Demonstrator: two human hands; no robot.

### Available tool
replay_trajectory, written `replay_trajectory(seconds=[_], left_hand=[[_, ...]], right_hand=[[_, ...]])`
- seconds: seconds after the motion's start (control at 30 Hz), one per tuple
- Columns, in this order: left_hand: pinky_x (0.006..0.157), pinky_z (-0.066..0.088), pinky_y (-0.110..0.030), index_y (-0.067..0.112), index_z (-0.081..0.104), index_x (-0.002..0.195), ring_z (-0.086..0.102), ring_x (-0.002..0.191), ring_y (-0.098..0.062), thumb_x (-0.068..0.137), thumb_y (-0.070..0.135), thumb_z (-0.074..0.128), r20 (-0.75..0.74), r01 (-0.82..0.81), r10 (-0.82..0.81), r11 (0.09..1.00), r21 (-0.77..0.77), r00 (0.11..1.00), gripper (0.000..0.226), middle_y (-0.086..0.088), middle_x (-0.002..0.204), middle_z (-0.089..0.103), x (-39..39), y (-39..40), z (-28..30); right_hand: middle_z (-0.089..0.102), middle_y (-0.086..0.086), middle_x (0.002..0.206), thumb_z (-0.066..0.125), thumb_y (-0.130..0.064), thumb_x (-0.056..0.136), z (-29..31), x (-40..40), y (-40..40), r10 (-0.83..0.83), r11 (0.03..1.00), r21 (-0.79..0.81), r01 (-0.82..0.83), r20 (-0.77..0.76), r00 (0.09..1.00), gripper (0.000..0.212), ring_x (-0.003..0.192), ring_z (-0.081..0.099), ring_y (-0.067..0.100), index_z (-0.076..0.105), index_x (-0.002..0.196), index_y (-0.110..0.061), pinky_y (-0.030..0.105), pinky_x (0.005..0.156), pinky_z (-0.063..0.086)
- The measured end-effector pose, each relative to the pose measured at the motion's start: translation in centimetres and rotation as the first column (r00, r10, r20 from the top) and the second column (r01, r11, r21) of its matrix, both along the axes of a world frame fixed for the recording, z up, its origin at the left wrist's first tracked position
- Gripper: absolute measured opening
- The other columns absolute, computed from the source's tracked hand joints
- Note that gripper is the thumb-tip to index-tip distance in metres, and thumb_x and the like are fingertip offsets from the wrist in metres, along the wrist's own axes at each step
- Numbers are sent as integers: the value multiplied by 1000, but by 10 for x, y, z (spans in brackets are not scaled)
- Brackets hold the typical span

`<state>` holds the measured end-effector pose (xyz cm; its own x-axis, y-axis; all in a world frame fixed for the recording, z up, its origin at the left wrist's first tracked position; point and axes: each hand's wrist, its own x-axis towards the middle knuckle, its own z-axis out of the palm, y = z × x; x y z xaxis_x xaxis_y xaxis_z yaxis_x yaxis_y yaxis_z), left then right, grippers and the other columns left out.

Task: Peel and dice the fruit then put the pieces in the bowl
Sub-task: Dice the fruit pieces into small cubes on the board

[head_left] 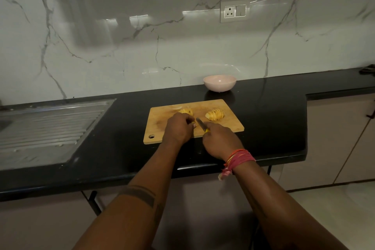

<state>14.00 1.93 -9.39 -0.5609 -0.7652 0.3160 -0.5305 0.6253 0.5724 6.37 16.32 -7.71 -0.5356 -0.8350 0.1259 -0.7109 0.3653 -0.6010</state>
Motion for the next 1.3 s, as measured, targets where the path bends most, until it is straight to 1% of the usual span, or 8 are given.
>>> replay_trajectory(seconds=[0.2,0.43,0.7,0.83,0.9,1.0,1.17,1.3], left_hand=[[91,41,-23,19,73,122,63,113,-14,92,23,74,-11,-16,17,1000,21,1000,30,0,125,70,-4,-3,2],[81,41,-19,24,77,114,65,103,-12,92,24,74,0,-33,33,999,24,999,23,3,116,74,-6,-5,1],[83,45,-18,24,78,112,67,101,-11,91,23,75,-22,-45,46,999,20,999,21,5,112,76,-6,-6,-1],[87,50,-21,23,79,110,68,99,-10,90,22,76,-42,-51,52,998,27,998,20,5,110,77,-8,-7,-3],[86,49,-21,23,79,109,68,99,-11,90,22,75,-45,-57,58,998,21,997,19,5,109,77,-8,-6,-4],[86,47,-21,23,79,108,67,101,-12,91,22,75,-62,-75,77,997,36,995,18,4,109,77,-10,-7,-7],[90,44,-22,21,77,114,65,109,-14,91,21,75,-58,-80,83,996,50,995,23,3,116,75,-12,-9,-7],[99,49,-29,22,76,117,64,112,-15,92,19,74,-34,-63,64,998,31,997,25,1,122,72,-12,-9,-7]], right_hand=[[62,0,105,45,-25,99,-2,-2,-1,6,1000,-7,-6,5,1000,51,87,62,18,42,150,-34,35,77,54],[63,-2,94,44,-24,97,-4,2,-3,22,1000,-17,-22,-36,999,49,83,63,18,48,145,-35,37,77,56],[67,5,105,46,-25,97,-2,2,-16,64,998,33,-61,-91,994,49,87,63,22,48,146,-30,36,77,54],[62,3,93,44,-23,99,3,1,-21,104,994,41,-100,-125,987,41,80,59,20,56,138,-23,32,68,45],[62,3,91,47,-22,98,2,1,-19,113,992,66,-104,-146,983,43,78,58,19,54,140,-24,30,66,41],[60,0,86,47,-26,96,-7,3,-10,106,991,104,-88,-179,978,51,77,60,18,45,147,-27,31,64,43],[64,5,94,47,-31,97,-13,4,-4,100,990,125,-72,-232,968,58,83,63,21,35,153,-26,37,72,54],[65,7,101,46,-31,97,-17,7,1,106,990,116,-80,-240,965,55,86,62,23,38,150,-22,37,72,52]])
